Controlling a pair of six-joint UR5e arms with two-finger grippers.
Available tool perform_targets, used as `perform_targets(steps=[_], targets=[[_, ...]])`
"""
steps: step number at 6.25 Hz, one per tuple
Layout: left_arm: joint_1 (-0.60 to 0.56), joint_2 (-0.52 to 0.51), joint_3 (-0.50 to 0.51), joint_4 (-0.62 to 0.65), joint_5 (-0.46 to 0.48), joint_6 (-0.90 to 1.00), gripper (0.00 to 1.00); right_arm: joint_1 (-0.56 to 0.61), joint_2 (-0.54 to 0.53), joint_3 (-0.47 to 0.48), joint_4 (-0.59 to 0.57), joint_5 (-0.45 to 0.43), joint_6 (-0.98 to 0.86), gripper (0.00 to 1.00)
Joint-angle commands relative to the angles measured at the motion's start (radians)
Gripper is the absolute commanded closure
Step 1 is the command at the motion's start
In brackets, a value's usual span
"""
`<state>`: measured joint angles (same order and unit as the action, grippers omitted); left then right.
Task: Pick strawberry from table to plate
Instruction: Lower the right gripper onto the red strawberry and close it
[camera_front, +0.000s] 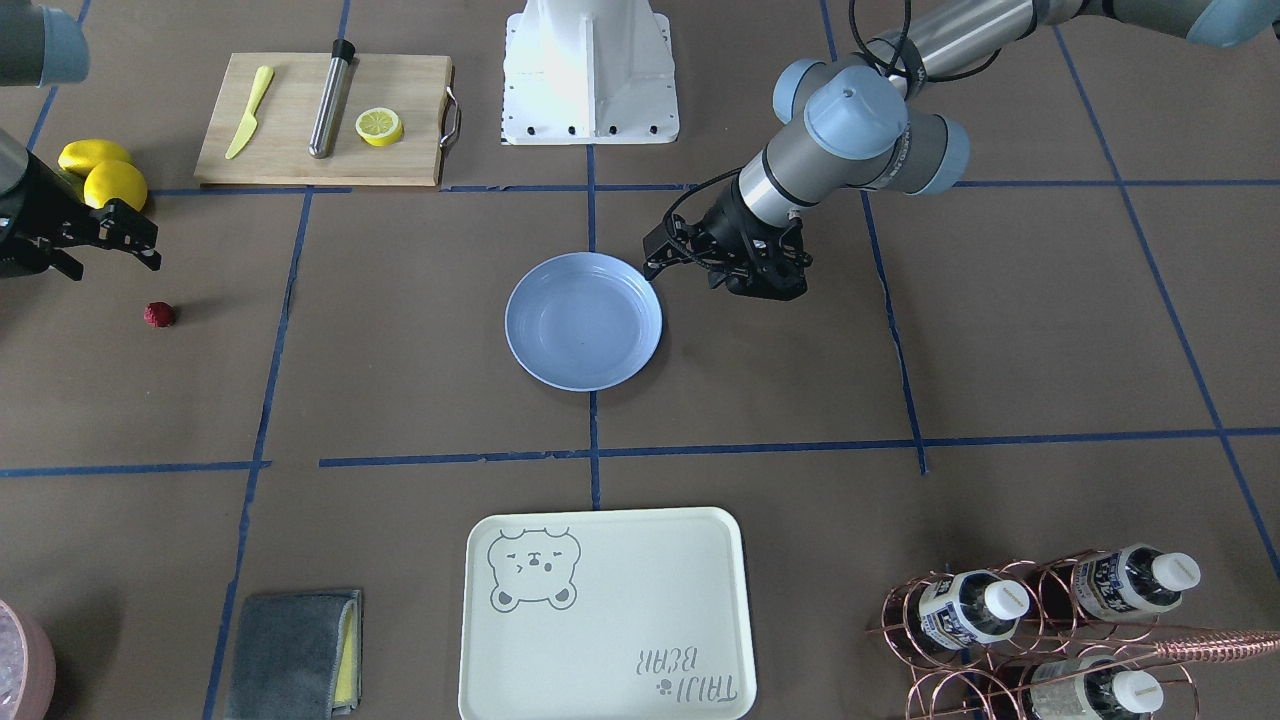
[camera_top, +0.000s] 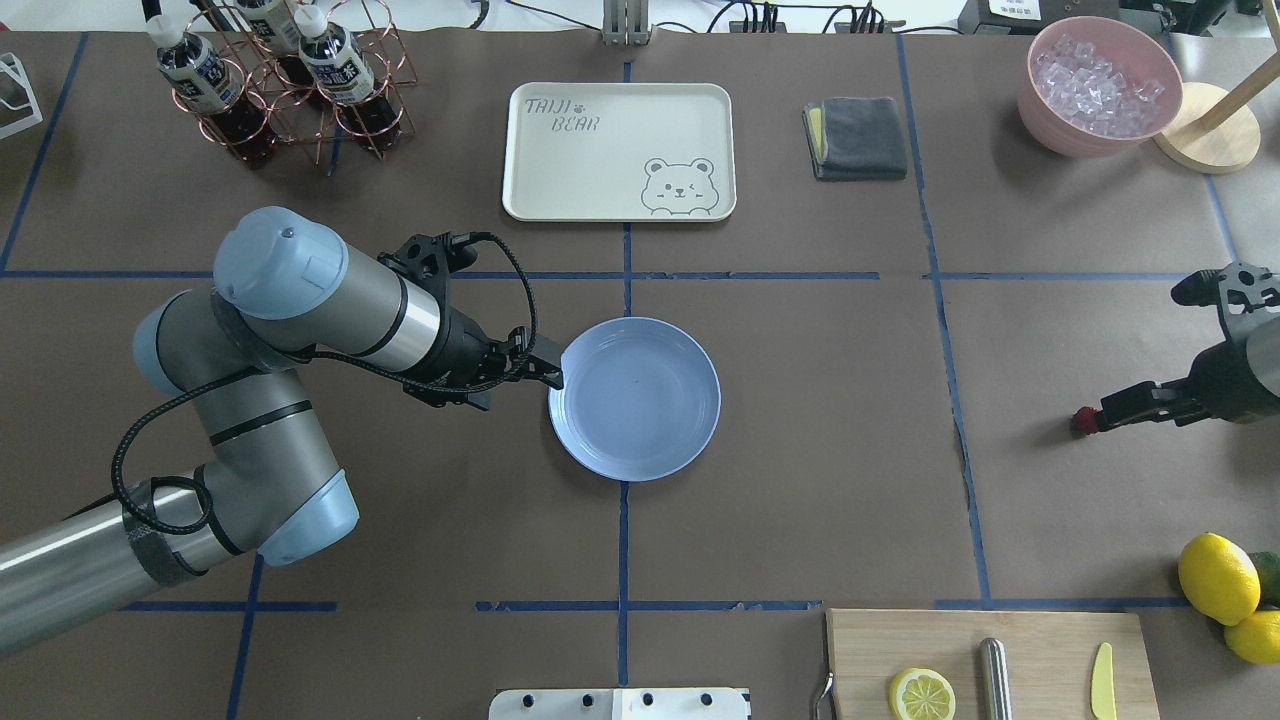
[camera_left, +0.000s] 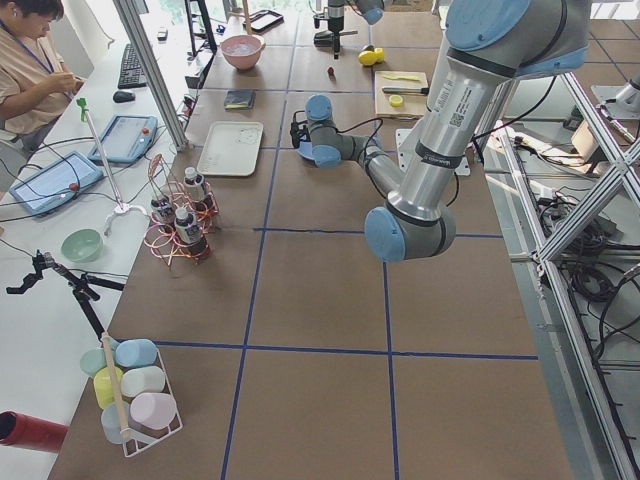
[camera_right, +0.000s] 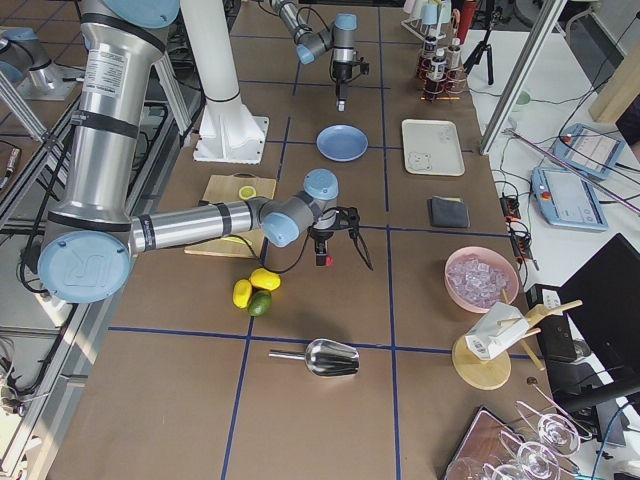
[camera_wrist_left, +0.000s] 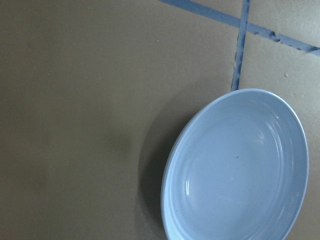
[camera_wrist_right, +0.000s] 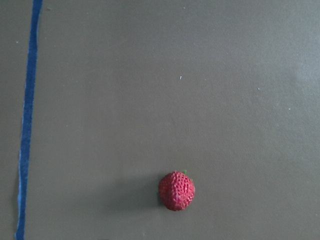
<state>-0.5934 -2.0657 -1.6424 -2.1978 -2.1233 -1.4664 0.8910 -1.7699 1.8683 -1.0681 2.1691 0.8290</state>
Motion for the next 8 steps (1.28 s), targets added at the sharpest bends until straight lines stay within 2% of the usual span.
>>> perform_targets(steps=[1, 2, 4, 5, 6, 7, 8], targets=[[0.0, 0.002, -0.004, 0.0, 0.005, 0.0, 0.01, -0.049, 0.032, -0.055, 0.016, -0.058, 0.088, 0.0], [0.0, 0.002, -0.004, 0.0, 0.006, 0.0, 0.01, -0.069, 0.061, -0.073, 0.016, -0.078, 0.12, 0.0], [0.001, 0.006, -0.005, 0.0, 0.037, 0.0, 0.01, -0.083, 0.069, -0.103, 0.016, -0.078, 0.125, 0.08], [0.001, 0.006, -0.005, 0.0, 0.037, 0.0, 0.01, -0.083, 0.072, -0.106, 0.014, -0.08, 0.125, 0.18], [0.001, 0.006, -0.005, 0.0, 0.037, 0.0, 0.01, -0.083, 0.072, -0.11, 0.014, -0.081, 0.124, 0.22], [0.001, 0.006, -0.005, 0.0, 0.037, 0.0, 0.01, -0.084, 0.073, -0.115, 0.014, -0.081, 0.124, 0.29], [0.001, 0.006, -0.005, 0.0, 0.037, 0.0, 0.01, -0.084, 0.075, -0.115, 0.013, -0.081, 0.124, 0.52]])
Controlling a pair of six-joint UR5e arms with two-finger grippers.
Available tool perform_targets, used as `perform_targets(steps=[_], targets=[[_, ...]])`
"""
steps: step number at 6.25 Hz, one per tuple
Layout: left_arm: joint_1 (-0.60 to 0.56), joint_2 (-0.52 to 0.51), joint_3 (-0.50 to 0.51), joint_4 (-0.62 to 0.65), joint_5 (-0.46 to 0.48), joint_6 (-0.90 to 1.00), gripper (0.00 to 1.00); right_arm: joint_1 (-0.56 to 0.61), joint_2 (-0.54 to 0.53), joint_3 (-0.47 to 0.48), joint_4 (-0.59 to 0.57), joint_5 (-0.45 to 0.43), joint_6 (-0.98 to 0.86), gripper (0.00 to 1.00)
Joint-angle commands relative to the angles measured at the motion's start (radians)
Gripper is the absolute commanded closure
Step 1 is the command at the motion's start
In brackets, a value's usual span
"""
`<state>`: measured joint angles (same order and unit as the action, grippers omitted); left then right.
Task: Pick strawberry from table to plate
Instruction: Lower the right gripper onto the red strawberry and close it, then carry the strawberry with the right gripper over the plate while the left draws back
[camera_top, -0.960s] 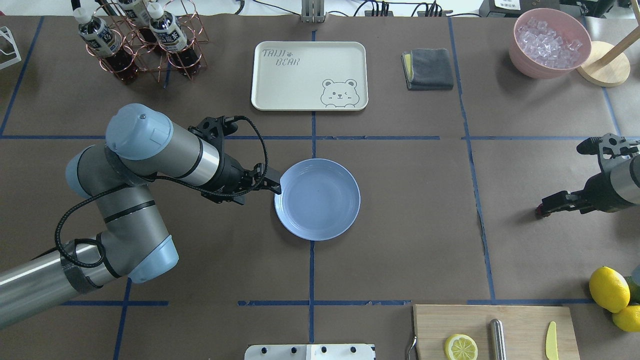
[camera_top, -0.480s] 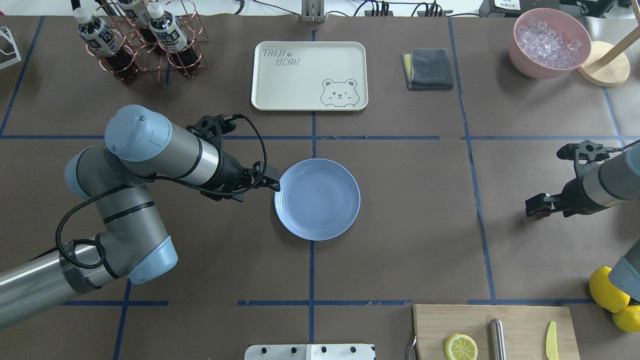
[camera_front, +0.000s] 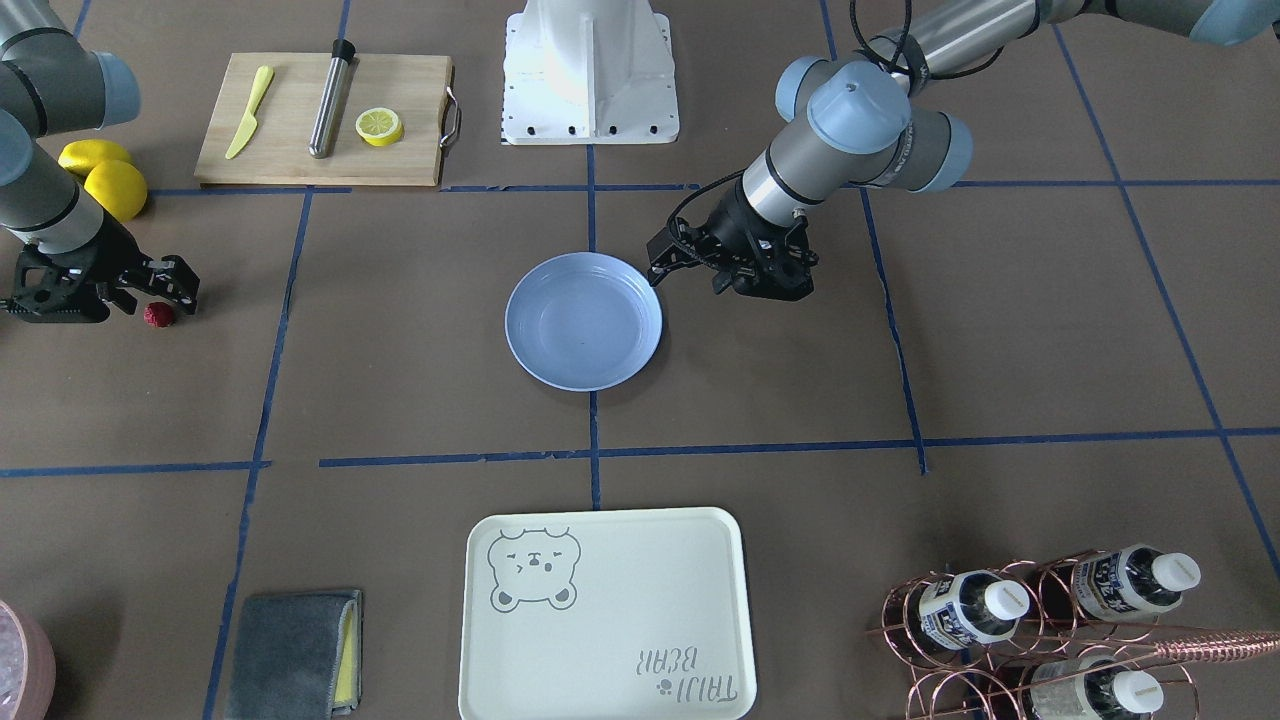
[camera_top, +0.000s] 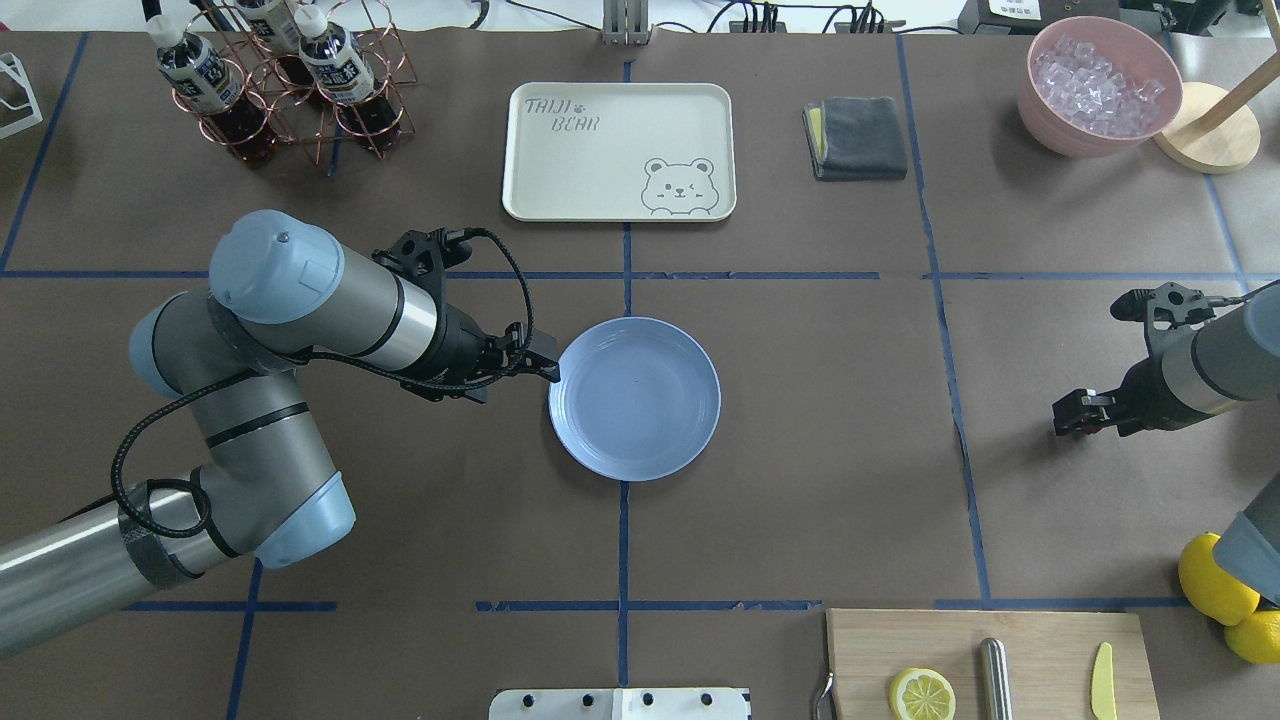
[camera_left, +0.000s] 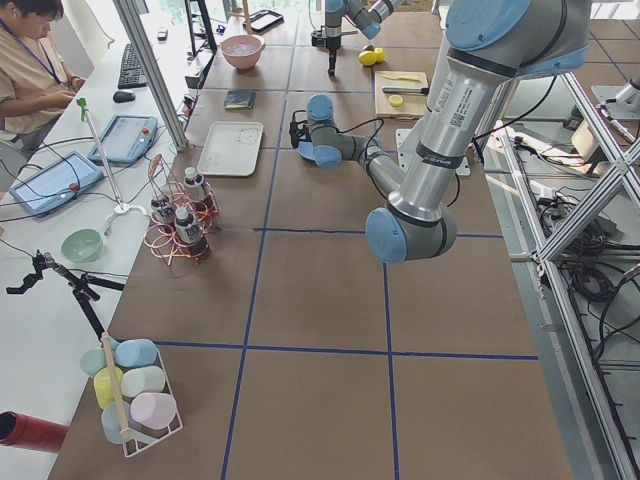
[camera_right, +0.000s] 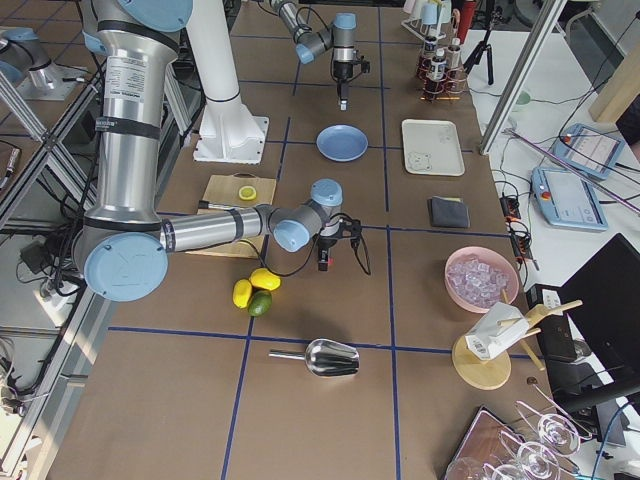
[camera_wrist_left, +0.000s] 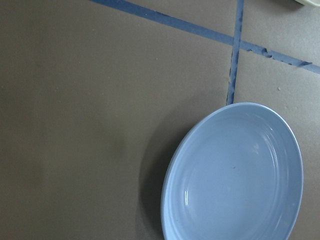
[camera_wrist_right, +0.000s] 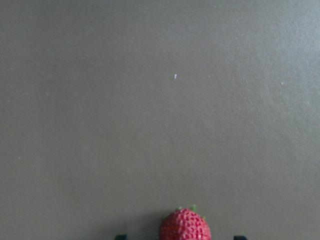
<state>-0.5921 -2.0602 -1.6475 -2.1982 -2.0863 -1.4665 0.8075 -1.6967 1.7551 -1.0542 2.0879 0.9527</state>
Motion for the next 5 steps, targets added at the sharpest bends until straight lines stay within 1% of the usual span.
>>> perform_targets(steps=[1, 2, 3, 4, 5], targets=[[0.0, 0.0, 0.0, 0.0, 0.0, 0.0, 0.01, -0.001, 0.009, 0.001, -0.007, 0.003, -0.002, 0.92], [0.0, 0.0, 0.0, 0.0, 0.0, 0.0, 0.01, 0.002, 0.023, 0.007, -0.013, 0.012, -0.003, 1.0], [0.0, 0.0, 0.0, 0.0, 0.0, 0.0, 0.01, 0.001, 0.031, 0.042, -0.02, 0.021, 0.003, 1.0], [0.0, 0.002, -0.002, 0.0, 0.0, 0.0, 0.01, -0.002, 0.148, 0.102, -0.141, 0.088, 0.132, 1.0], [-0.002, 0.002, -0.009, 0.0, 0.0, 0.0, 0.01, -0.09, 0.304, 0.136, -0.227, 0.077, 0.313, 1.0]])
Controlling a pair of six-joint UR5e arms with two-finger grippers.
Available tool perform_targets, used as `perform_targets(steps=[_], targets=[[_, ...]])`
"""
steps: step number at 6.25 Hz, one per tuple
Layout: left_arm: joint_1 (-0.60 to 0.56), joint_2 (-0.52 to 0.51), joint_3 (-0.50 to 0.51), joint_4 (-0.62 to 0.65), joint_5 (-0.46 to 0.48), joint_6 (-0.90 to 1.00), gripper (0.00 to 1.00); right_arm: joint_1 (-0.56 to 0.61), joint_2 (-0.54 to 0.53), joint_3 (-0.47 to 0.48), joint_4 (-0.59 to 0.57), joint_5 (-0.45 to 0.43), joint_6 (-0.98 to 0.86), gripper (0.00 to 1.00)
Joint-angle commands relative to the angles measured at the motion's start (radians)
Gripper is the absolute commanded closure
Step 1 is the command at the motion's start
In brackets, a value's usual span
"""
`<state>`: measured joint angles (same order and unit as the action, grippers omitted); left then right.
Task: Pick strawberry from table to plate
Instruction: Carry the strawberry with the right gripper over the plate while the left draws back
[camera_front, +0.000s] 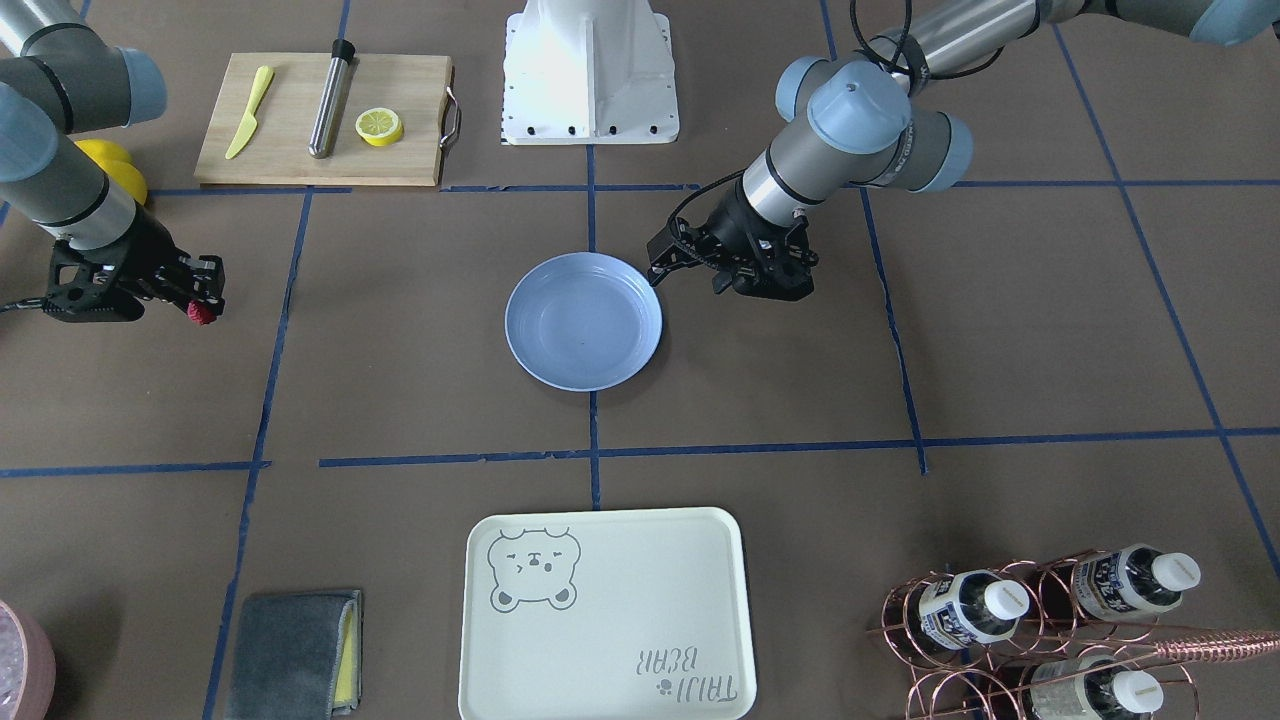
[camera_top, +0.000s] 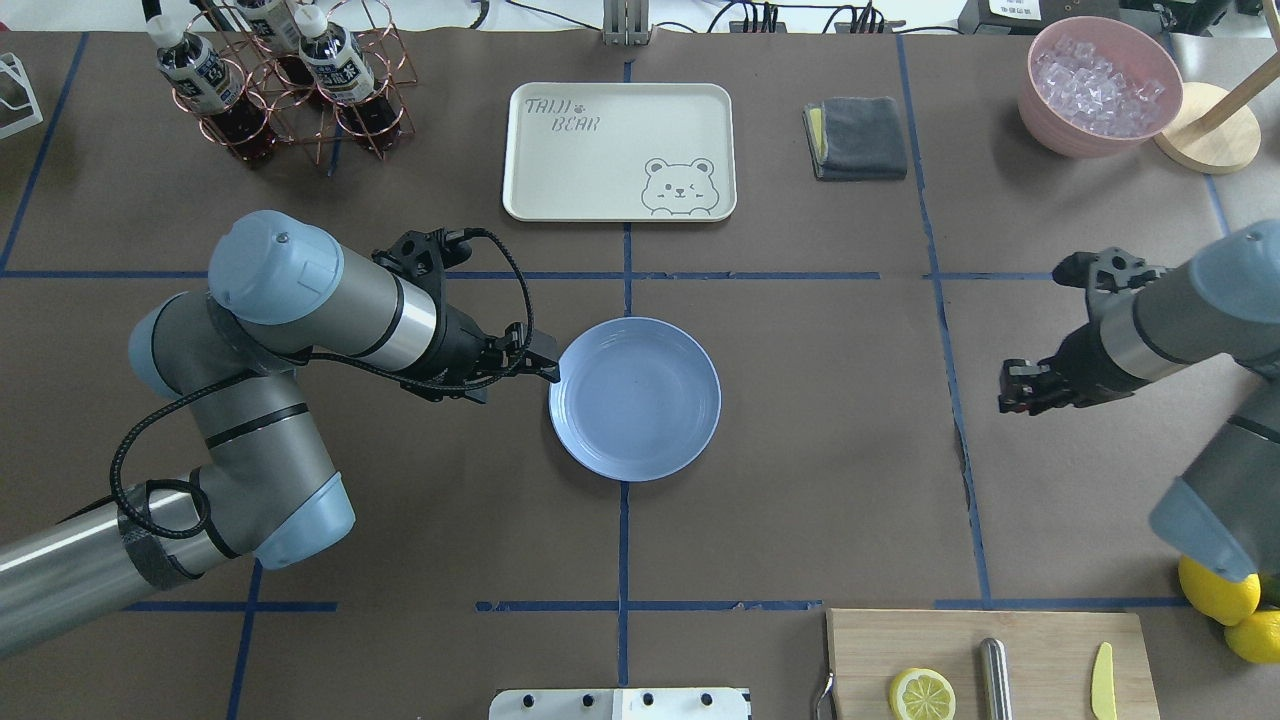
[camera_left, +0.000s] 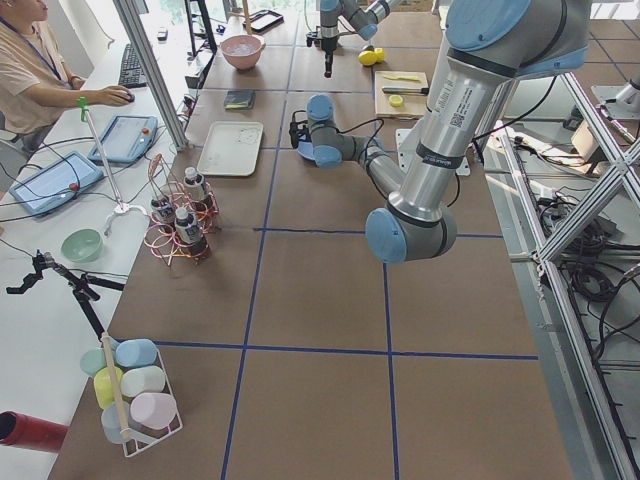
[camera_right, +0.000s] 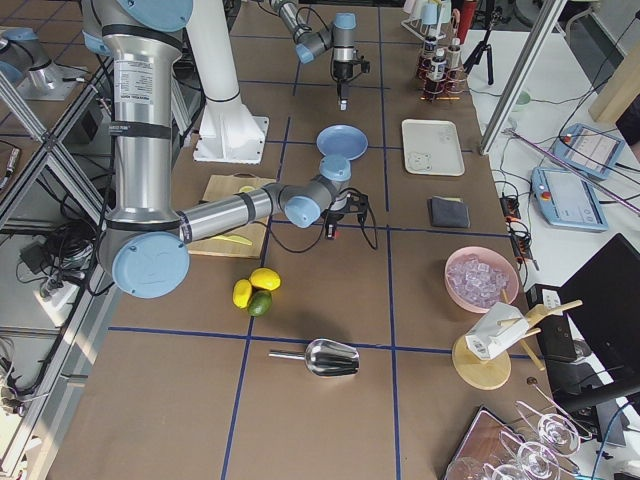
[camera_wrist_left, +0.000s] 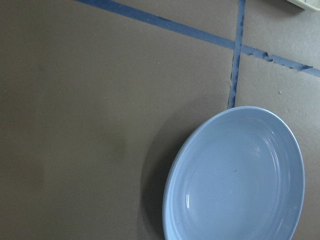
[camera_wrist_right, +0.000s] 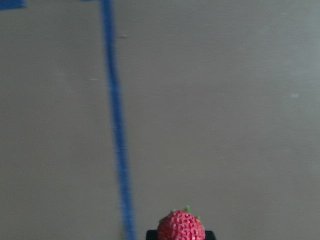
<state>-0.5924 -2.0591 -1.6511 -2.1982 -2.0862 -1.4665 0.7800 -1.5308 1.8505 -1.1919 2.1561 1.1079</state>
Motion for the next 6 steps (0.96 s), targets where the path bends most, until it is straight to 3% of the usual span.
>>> perform_targets(steps=[1, 2, 3, 5, 6], targets=[[-0.004, 0.052, -0.051, 0.0, -0.002, 0.001, 0.01, -0.188, 0.258, 0.033, -0.106, -0.08, 0.278, 1.0], [-0.02, 0.112, -0.117, 0.0, -0.008, 0.009, 0.01, -0.271, 0.408, -0.011, -0.147, -0.195, 0.374, 1.0], [-0.047, 0.152, -0.151, 0.0, -0.009, 0.012, 0.01, -0.318, 0.507, -0.049, -0.182, -0.226, 0.395, 1.0], [-0.168, 0.291, -0.246, 0.003, -0.012, 0.111, 0.01, -0.369, 0.606, -0.141, -0.172, -0.319, 0.458, 1.0], [-0.173, 0.33, -0.262, 0.002, -0.012, 0.133, 0.01, -0.408, 0.665, -0.201, -0.176, -0.338, 0.448, 1.0]])
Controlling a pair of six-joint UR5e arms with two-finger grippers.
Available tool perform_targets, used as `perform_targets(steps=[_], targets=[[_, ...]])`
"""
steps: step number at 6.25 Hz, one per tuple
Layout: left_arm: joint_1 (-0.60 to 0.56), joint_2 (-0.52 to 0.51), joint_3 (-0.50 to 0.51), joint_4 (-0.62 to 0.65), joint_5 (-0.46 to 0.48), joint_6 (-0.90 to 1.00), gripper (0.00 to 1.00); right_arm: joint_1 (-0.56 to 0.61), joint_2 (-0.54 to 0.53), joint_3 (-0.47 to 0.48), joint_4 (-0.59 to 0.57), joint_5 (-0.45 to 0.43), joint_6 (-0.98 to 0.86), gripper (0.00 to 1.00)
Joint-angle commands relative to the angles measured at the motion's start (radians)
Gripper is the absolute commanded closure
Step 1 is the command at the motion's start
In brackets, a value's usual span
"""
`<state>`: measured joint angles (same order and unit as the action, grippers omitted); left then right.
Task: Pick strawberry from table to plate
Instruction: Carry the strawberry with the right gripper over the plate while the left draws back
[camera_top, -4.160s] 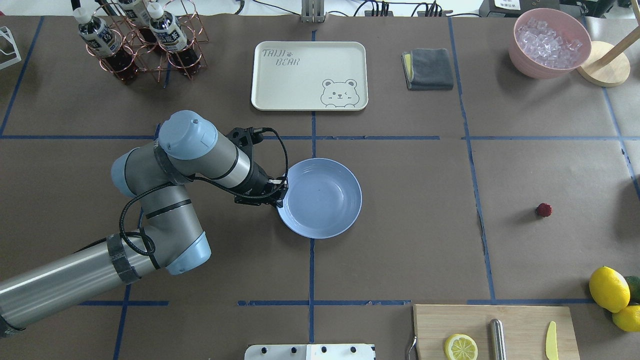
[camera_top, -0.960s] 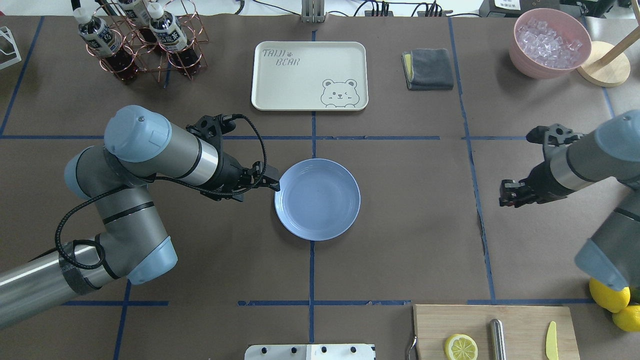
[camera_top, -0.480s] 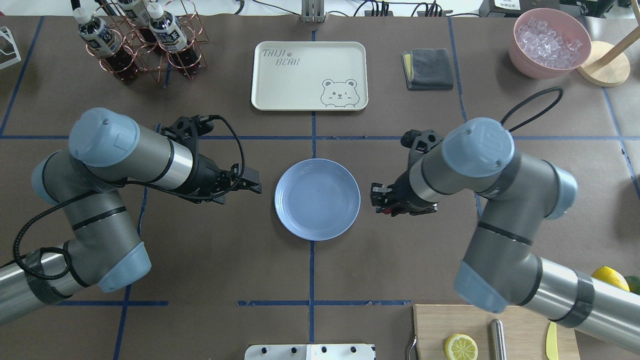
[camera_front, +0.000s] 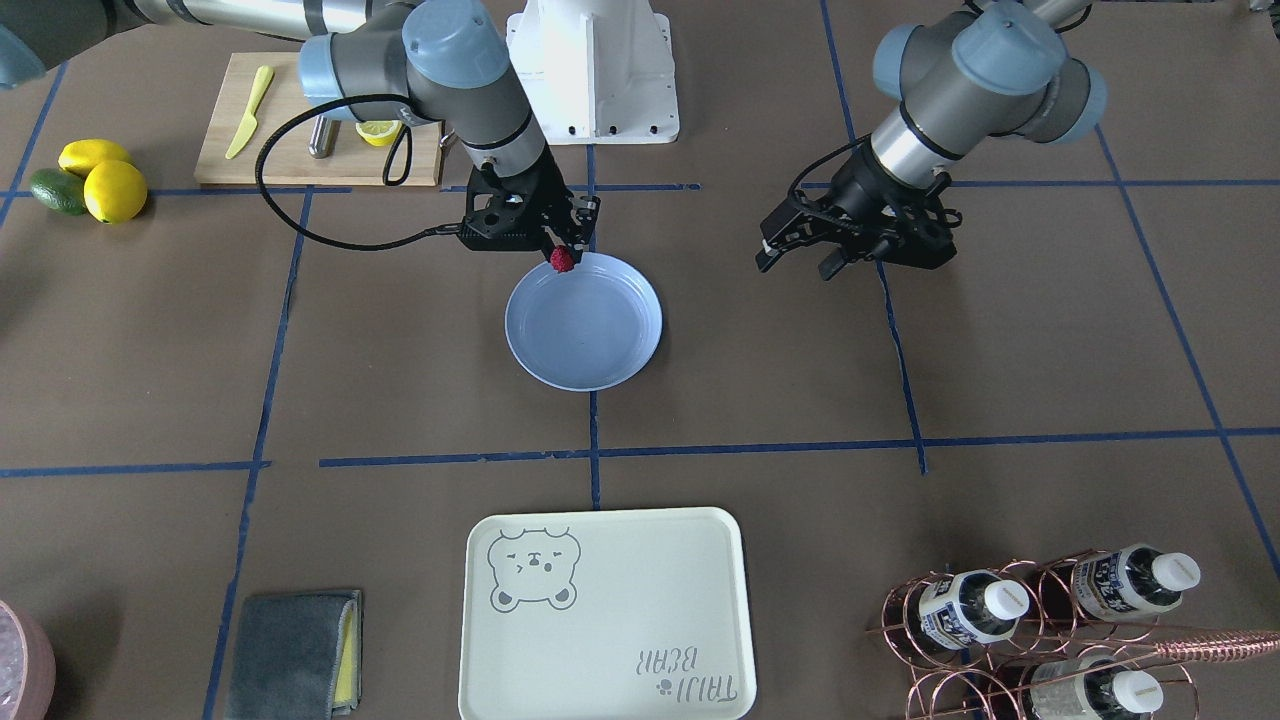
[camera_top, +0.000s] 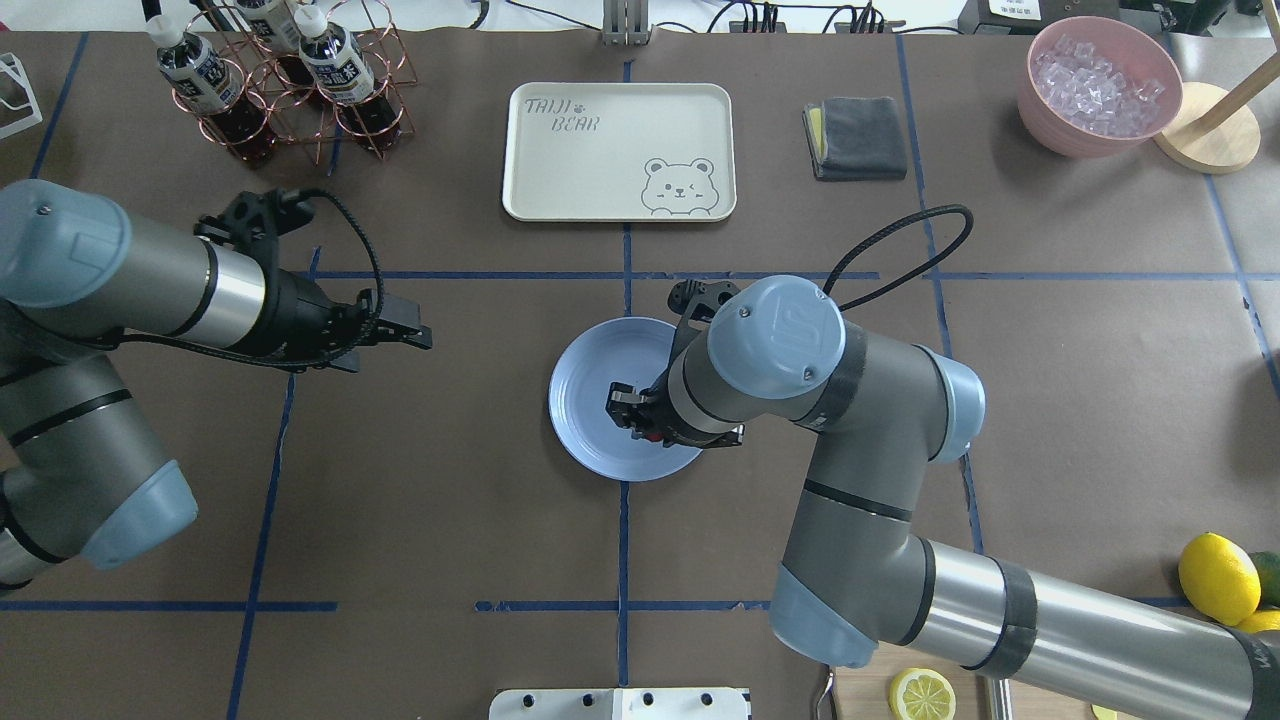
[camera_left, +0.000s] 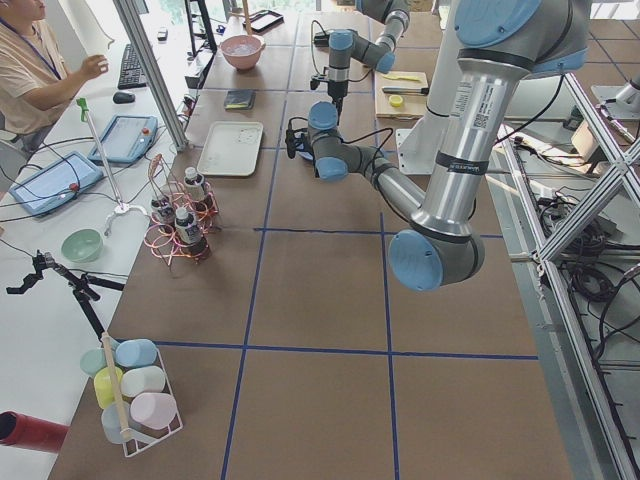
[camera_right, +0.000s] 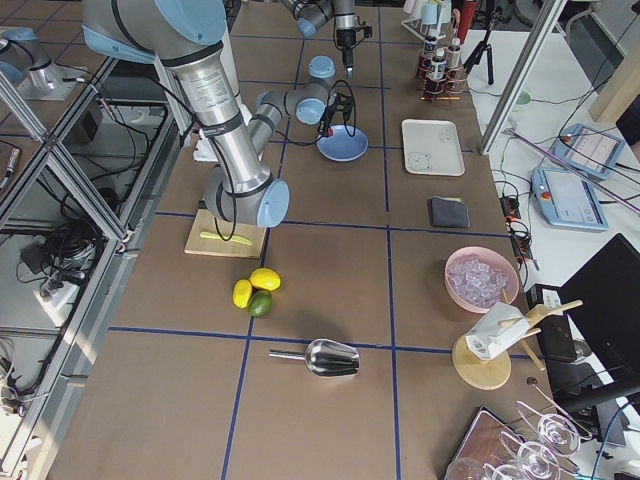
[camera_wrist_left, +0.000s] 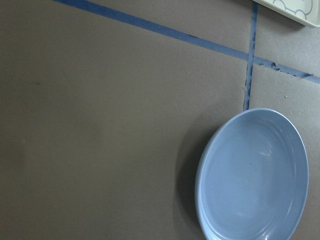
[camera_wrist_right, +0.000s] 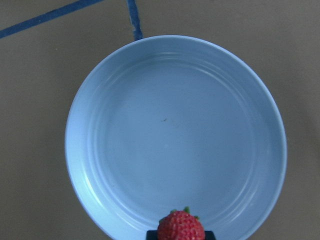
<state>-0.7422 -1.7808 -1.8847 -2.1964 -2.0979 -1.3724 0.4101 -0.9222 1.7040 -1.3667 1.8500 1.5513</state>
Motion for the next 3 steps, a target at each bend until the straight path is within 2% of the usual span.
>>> perform_targets(steps=[1, 2, 3], targets=[[-0.023, 0.055, -0.027, 0.0, 0.001, 0.039, 0.01, -0.046, 0.122, -0.14, 0.003, -0.055, 0.007, 1.0], [-0.023, 0.055, -0.024, 0.001, 0.001, 0.039, 0.01, -0.045, 0.115, -0.138, 0.001, -0.058, 0.012, 1.0], [-0.023, 0.055, -0.024, 0.001, 0.001, 0.039, 0.01, 0.004, 0.114, -0.142, -0.006, -0.064, 0.003, 1.0]])
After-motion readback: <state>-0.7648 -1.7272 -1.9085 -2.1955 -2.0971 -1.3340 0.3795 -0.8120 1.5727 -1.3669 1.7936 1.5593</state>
